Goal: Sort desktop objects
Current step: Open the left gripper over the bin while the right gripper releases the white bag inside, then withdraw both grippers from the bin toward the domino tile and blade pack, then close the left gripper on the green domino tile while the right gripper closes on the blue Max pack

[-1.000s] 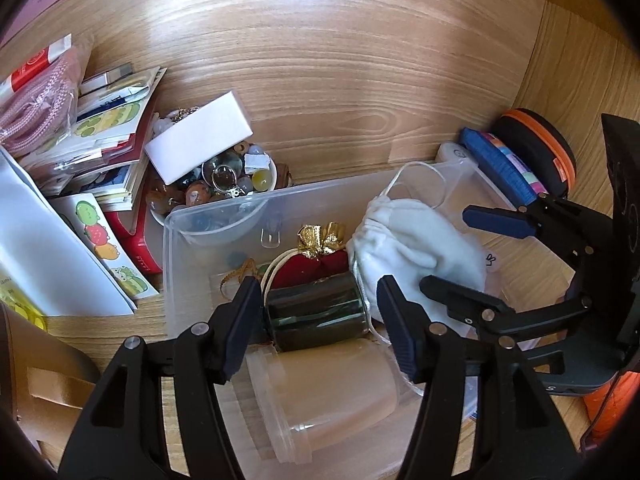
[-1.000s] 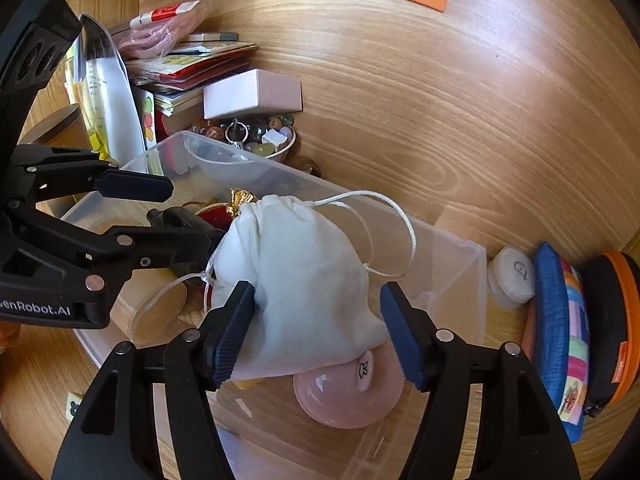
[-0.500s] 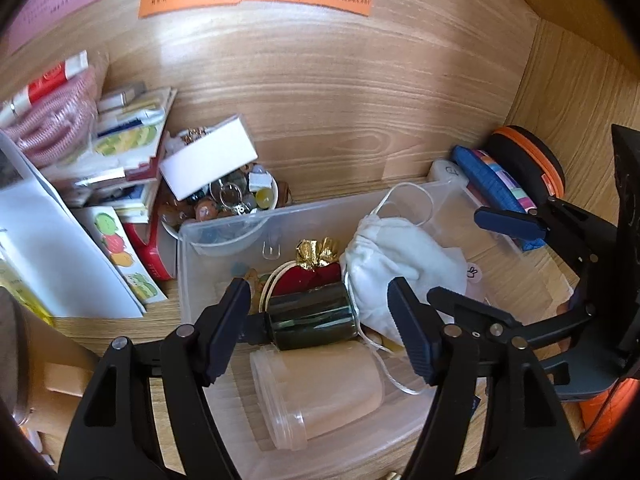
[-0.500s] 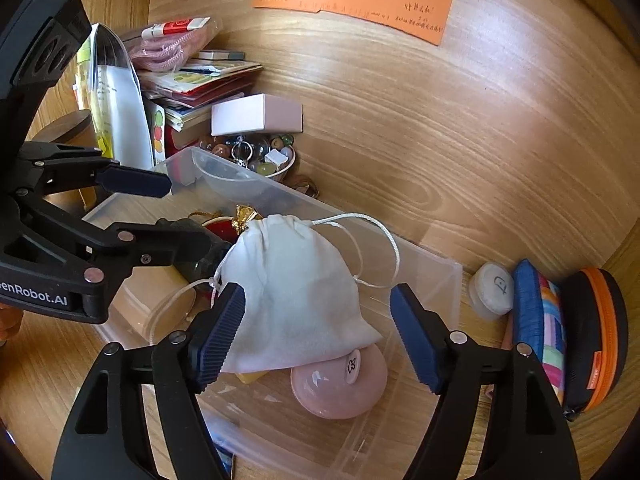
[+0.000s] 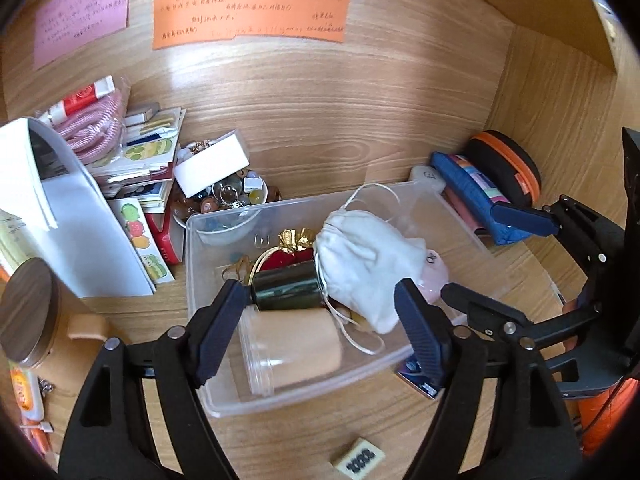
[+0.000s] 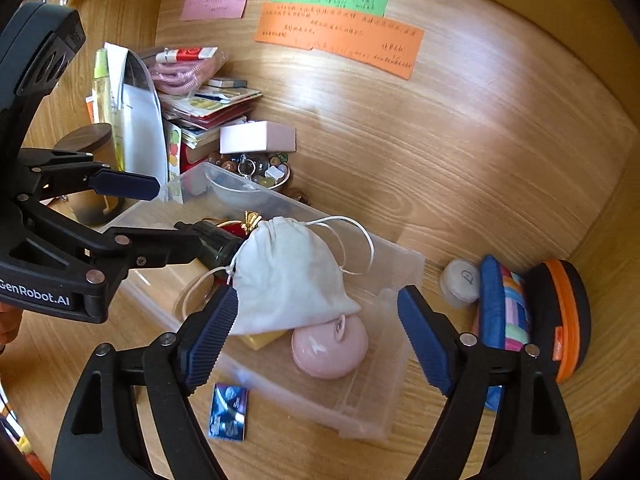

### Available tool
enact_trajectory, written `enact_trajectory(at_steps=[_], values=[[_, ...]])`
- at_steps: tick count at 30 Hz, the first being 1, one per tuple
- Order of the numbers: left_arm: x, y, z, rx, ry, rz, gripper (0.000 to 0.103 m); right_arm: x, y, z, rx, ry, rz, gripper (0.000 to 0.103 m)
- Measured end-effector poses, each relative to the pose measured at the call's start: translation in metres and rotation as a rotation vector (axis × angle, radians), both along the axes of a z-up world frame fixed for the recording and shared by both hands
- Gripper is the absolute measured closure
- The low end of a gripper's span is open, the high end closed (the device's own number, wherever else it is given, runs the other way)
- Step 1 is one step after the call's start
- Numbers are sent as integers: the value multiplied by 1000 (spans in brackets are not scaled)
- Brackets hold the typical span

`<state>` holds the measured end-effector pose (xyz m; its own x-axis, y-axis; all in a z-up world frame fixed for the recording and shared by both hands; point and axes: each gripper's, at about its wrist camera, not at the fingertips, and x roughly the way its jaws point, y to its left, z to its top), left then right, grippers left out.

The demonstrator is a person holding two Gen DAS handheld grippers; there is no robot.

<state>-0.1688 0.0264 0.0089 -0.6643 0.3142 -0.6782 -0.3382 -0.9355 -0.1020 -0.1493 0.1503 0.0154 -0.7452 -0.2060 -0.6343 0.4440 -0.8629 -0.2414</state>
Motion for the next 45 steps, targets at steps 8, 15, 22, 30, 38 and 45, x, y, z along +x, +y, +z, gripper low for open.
enact_trajectory(at_steps=[8,15,22,30,38,45], values=[[32,4,7,-51,35,8,20,30,10,7,-33,11,-19,23],[51,-5,7,-34,15,26,11,48,24,10,-54,13,-52,23],[69,-13,-4,-49,-8,35,10,60,36,3,-119,-59,-54,23],[85,-8,-29,-104,-42,31,10,71,33,-28,-149,-150,-35,23],[95,-1,-52,-119,-78,-14,20,75,26,-54,-138,-214,-23,23],[93,-1,-71,-102,-130,-40,29,70,22,-71,-133,-260,-14,25]])
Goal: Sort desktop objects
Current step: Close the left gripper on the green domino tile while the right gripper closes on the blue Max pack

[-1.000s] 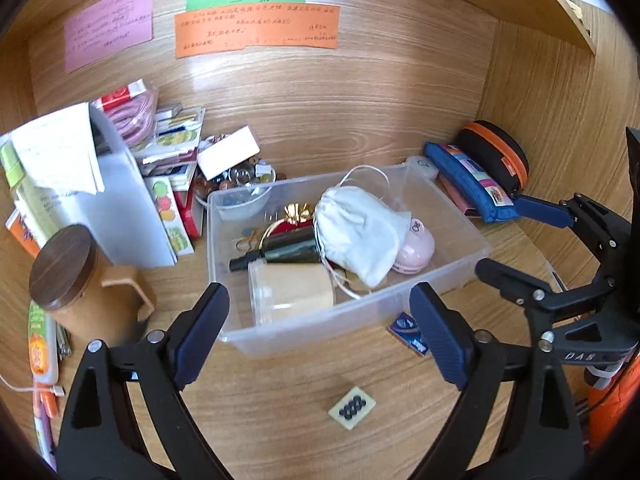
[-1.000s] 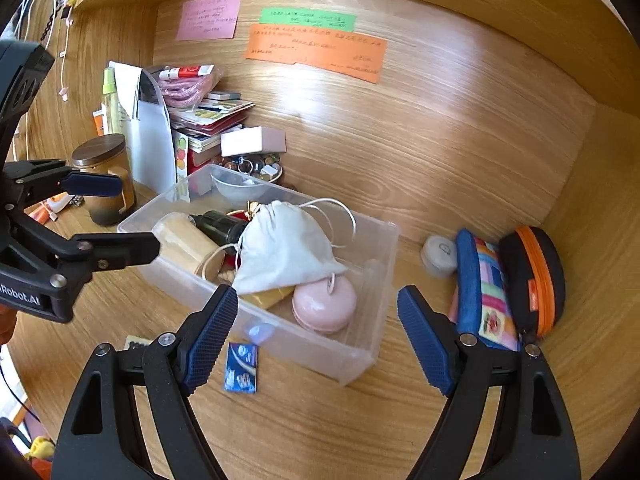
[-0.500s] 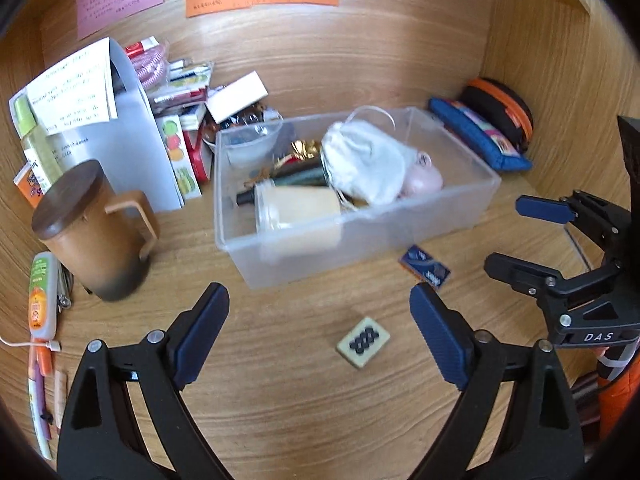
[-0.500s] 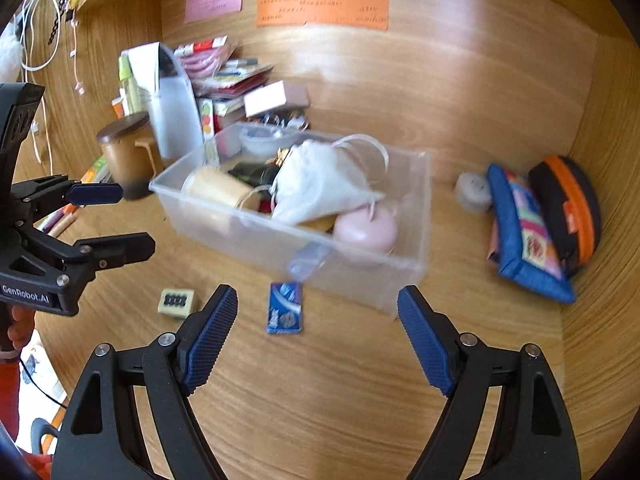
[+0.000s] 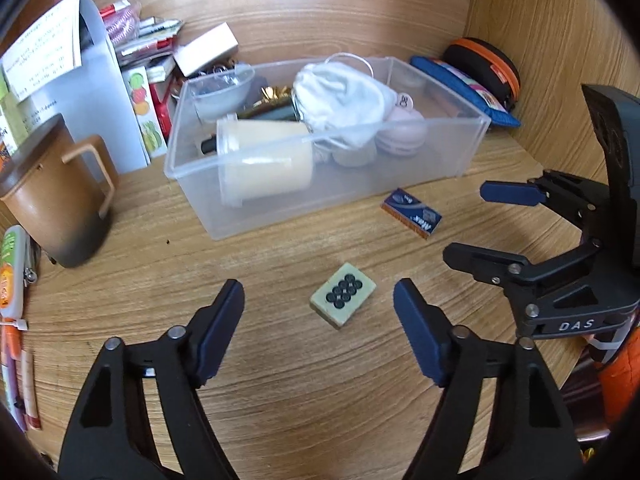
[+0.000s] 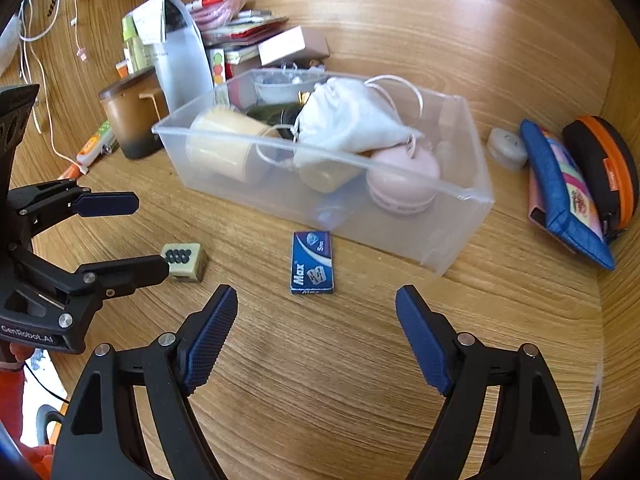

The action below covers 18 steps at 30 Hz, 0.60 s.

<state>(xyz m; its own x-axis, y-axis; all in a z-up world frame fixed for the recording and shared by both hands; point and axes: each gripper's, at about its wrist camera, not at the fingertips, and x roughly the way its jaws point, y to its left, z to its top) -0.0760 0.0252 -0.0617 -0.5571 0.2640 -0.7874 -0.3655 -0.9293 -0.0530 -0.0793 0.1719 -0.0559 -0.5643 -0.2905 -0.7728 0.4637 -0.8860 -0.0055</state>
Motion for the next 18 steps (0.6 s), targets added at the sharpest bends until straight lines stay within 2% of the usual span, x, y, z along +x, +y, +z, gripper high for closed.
enact_trajectory(at_steps=[6,8,10,13,18], values=[[-3,3,-9,6,-27,-16,43,-7,-4,-7,4,-13,8,27],[-6,3,-11,14,-35,-20,49,-9,-6,-10,6,-18,13,31],[-9,3,-14,21,-48,-21,51,-13,-7,-13,15,-28,8,40],[-11,4,-17,28,-58,-27,56,-18,-10,-19,18,-53,15,47],[-11,6,-18,33,-55,-34,61,-24,-14,-23,24,-67,19,51]])
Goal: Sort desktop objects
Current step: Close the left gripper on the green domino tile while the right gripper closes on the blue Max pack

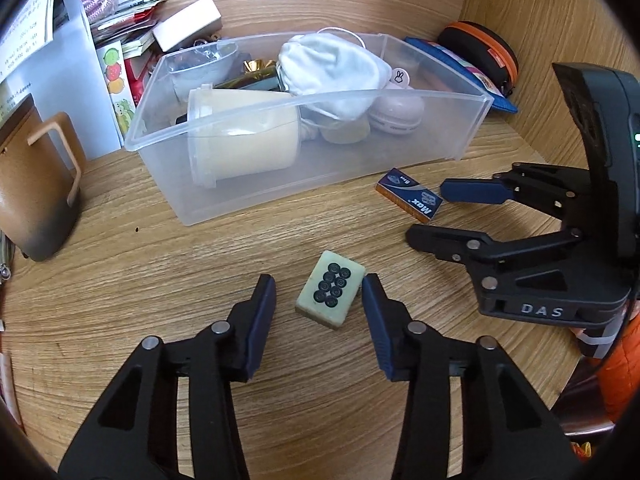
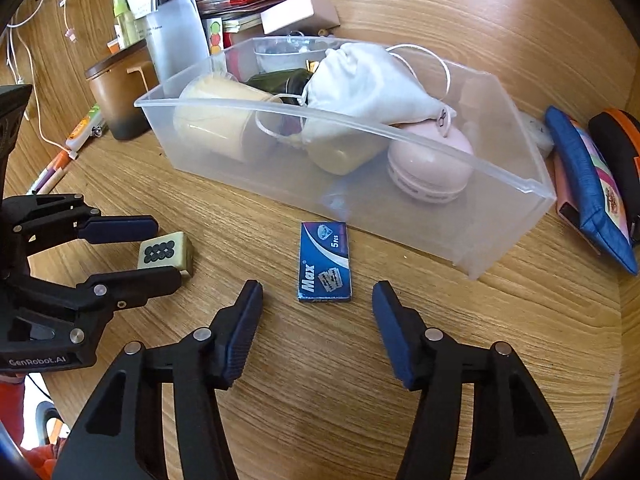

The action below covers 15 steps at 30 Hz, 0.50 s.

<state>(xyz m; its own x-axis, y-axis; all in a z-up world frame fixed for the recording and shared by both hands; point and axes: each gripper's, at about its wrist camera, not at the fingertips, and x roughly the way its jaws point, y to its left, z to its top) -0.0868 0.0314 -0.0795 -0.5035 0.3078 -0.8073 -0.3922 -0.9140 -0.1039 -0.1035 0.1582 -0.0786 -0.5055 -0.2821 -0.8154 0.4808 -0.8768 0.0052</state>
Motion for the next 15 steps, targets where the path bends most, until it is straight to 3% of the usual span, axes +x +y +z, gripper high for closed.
enact_trajectory(at_steps=[2,4,12,15], values=[[0,-1,0,5,2,12,66,-1,-2,0,6,6,-1,53],[-1,-1,0,-1,7,21,68,-2,-4,2,11,13,4,63],[4,1,0,-15,26,19,72,0,-12,4,14,27,24,73],[5,0,0,10,21,12,79,4,-17,4,30,49,35,76]])
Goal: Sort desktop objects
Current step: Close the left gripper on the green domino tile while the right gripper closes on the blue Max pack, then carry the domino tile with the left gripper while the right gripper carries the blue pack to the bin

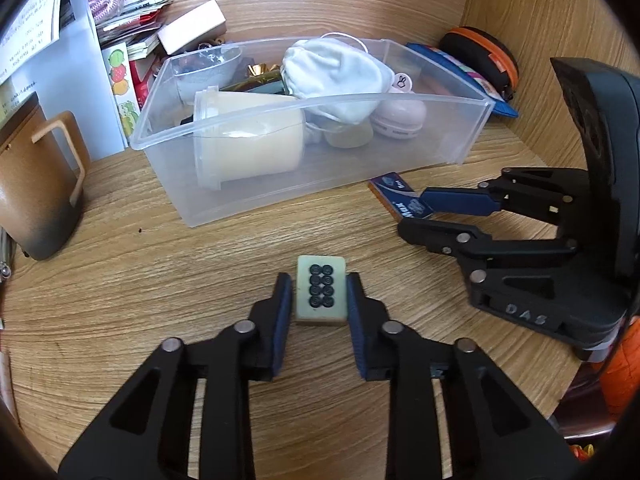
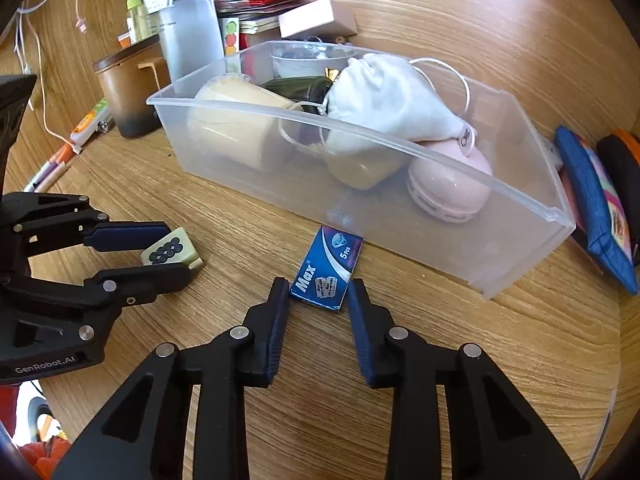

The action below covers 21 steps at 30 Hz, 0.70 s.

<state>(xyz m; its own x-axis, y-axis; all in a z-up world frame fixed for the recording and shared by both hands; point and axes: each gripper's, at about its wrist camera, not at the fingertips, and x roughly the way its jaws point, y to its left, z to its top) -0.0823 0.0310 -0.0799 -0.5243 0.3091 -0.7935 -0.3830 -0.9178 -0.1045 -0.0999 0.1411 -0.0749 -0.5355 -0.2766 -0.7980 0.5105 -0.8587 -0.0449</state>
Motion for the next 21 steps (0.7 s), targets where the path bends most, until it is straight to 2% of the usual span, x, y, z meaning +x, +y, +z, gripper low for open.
enact_trajectory(at_steps=[9,21], values=[[2,-3,1,18,-5,26,79,1,1,-2,-7,11,-18,76],[5,-10,16,39,28,43,79,20,7,20,-24,68,-12,76]])
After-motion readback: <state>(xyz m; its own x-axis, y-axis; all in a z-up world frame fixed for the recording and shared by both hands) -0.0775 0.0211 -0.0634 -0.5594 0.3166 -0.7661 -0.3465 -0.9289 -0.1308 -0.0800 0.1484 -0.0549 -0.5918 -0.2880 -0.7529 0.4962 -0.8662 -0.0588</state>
